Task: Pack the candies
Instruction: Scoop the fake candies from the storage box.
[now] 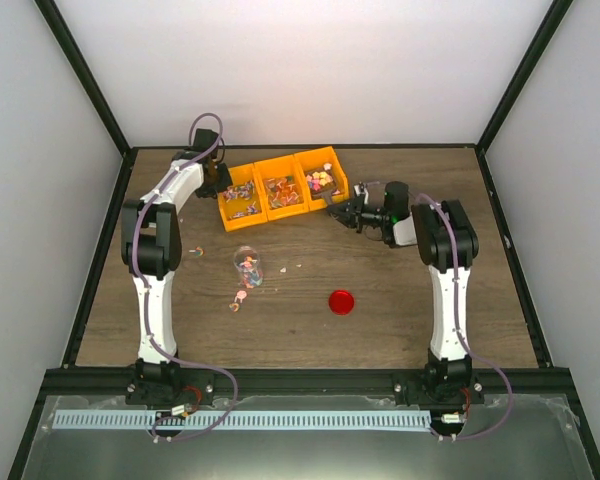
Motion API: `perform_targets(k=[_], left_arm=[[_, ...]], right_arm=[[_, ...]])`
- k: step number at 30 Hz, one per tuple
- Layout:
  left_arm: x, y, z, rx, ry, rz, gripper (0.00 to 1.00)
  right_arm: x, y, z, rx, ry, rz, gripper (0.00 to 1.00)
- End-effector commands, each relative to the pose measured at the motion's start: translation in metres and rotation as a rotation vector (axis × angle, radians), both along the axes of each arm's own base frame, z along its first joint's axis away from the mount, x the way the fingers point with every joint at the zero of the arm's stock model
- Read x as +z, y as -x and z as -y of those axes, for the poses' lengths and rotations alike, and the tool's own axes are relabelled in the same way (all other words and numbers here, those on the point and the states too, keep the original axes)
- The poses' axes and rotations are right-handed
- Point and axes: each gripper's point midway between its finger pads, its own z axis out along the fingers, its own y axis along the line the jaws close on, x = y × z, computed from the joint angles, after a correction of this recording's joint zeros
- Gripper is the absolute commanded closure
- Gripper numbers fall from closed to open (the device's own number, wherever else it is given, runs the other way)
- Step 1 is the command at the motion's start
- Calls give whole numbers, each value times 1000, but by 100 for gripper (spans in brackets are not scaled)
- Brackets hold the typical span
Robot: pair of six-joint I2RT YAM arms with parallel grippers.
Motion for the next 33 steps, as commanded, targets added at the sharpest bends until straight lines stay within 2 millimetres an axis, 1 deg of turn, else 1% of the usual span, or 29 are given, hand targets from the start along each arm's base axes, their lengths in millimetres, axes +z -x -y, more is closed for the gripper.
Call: perform_targets(k=[1, 5, 10, 12, 21, 24, 29, 33], left_arm=[[-32, 25, 42, -47, 163, -136, 96], [-31, 26, 41, -53, 159, -139, 96], [-28, 27, 39, -60, 152, -135, 96], [-26, 27, 38, -60, 153, -133, 96], [-20, 27, 36, -74, 151, -124, 96], [-20, 27, 36, -75, 152, -122, 96], [-16, 25, 37, -78, 155, -109, 96], [-18, 26, 37, -76, 158, -114, 96]], right_arm=[[15, 41, -16, 176, 14, 90, 99], [26, 39, -15, 158, 22, 128, 99], [33, 30, -16, 147, 10, 144, 99], [40, 25, -16, 136, 2, 158, 99], [76, -16, 1, 59, -11, 220, 99], [82, -24, 6, 44, -15, 224, 99], [92, -23, 13, 27, -46, 211, 99], [112, -13, 15, 11, -86, 201, 99]])
